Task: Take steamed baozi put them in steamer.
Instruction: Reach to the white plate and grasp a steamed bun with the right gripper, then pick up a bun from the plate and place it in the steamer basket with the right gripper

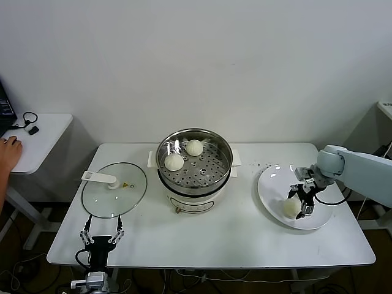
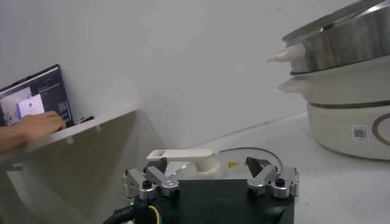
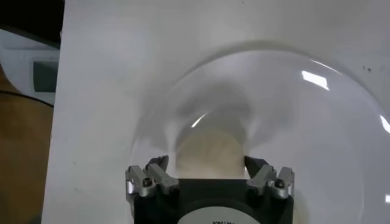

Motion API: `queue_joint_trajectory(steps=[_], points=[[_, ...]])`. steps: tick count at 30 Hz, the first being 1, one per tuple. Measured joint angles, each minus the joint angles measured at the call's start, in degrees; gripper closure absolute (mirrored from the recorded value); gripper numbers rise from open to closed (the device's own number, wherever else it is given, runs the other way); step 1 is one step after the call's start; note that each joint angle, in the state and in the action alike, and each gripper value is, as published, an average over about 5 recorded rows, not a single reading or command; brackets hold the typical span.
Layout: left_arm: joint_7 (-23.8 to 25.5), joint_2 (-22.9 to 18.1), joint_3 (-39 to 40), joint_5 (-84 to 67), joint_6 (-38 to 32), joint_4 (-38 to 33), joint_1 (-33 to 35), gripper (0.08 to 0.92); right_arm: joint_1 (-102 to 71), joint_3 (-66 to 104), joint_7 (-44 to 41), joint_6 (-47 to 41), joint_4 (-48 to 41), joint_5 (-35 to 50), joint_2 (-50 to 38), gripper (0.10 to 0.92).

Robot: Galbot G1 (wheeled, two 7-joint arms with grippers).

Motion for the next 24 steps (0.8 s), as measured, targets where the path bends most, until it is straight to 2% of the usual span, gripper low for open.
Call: queue_joint_trajectory(steps=[5,24], points=[[0.0,0.0,-0.02,-0.05,0.0,-0.1,-0.03,0.177,0.32,-0.22,-0.15,0.15,-0.08,-0.26,0.05,0.32],[0.03,0.0,0.35,-0.14,0.01,-0.76,0.22,0.177,6.3,-4.37,-1.24,0.62,2.28,1.67,0.68,0.38]])
